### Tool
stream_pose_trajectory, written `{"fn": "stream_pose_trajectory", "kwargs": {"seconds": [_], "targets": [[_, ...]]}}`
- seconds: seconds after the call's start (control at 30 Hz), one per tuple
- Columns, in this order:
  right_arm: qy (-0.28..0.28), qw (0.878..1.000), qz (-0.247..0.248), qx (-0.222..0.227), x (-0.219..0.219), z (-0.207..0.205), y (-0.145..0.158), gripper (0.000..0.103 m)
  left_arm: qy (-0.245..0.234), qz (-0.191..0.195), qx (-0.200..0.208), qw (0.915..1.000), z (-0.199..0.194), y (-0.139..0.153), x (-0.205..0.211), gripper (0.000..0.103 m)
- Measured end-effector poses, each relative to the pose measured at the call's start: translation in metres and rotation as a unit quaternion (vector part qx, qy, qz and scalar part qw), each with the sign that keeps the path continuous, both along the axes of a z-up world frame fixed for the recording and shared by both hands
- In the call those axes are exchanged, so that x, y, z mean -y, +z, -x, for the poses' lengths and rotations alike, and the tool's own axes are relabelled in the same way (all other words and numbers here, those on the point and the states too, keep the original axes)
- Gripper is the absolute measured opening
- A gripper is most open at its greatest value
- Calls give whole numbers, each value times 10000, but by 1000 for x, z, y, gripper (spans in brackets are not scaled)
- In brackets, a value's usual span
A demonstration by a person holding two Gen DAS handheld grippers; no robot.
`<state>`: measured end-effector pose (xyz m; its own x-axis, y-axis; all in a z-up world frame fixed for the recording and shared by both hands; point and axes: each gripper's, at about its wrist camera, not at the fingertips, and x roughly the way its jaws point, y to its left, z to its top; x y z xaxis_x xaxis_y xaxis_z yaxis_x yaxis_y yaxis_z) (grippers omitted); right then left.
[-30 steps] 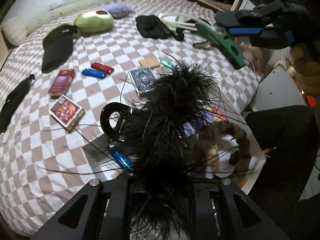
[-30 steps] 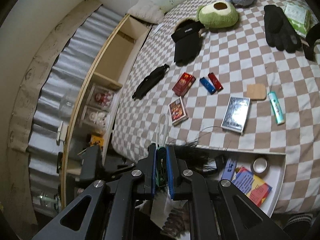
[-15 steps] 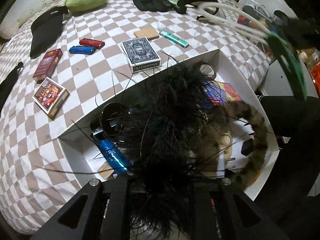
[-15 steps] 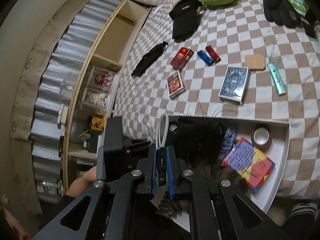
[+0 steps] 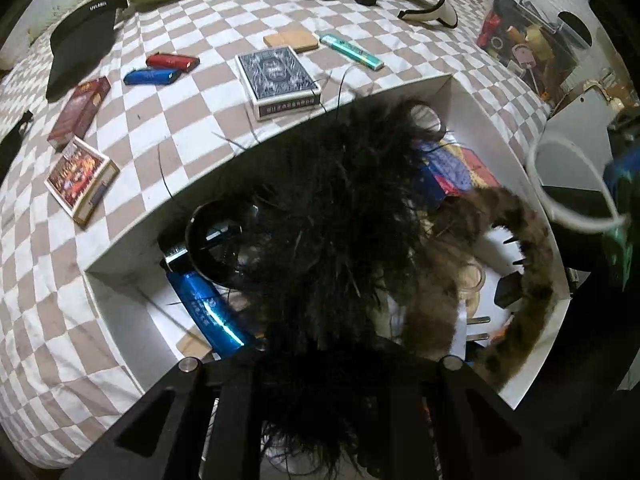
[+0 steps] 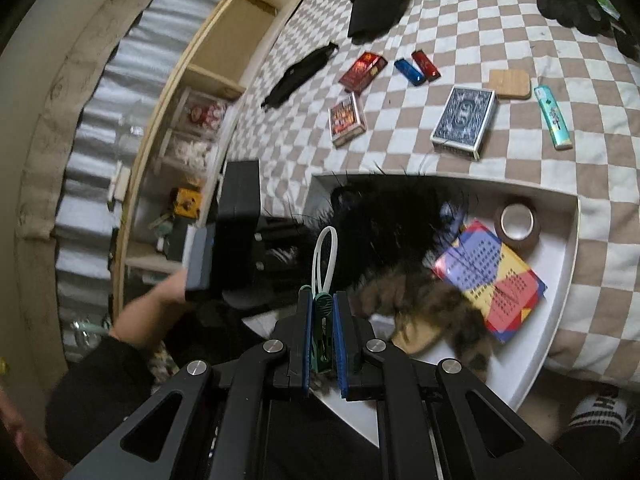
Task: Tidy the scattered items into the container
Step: 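Carry the boa and the green clip over the white box with both tools, then open the left tool dropping the boa while the right tool releases the clip into the box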
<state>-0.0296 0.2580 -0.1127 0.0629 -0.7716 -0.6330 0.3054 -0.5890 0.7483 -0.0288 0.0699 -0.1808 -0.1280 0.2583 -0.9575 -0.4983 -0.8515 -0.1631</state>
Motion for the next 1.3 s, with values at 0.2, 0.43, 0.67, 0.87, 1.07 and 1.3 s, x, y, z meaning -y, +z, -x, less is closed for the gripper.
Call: {"fn": "stream_pose_trajectory", "kwargs": {"seconds": [0.2,0.43,0.67,0.87,1.07,1.3], "targets": [[243,9993,-275,78,1,-12,-19,11,-69,41,0,10000,-5,-3,-1,14],[481,9977,-456,111,5,-20,-31,11,-174,57,43,9998,-10,-5,-3,14],[554,9963,-638,156,10,-20,-37,11,-146,-7,24,9999,-10,0,-2,15],[627,9938,-855,320,13,-20,-48,11,-170,-75,-8,9998,-13,5,-1,27],[767,9913,-1006,363,19,-25,-53,11,-192,-140,-56,9997,-15,11,-1,27],[1110,9849,-1321,-121,29,-32,-40,11,-169,-247,-165,9994,-18,23,-1,45]]}}
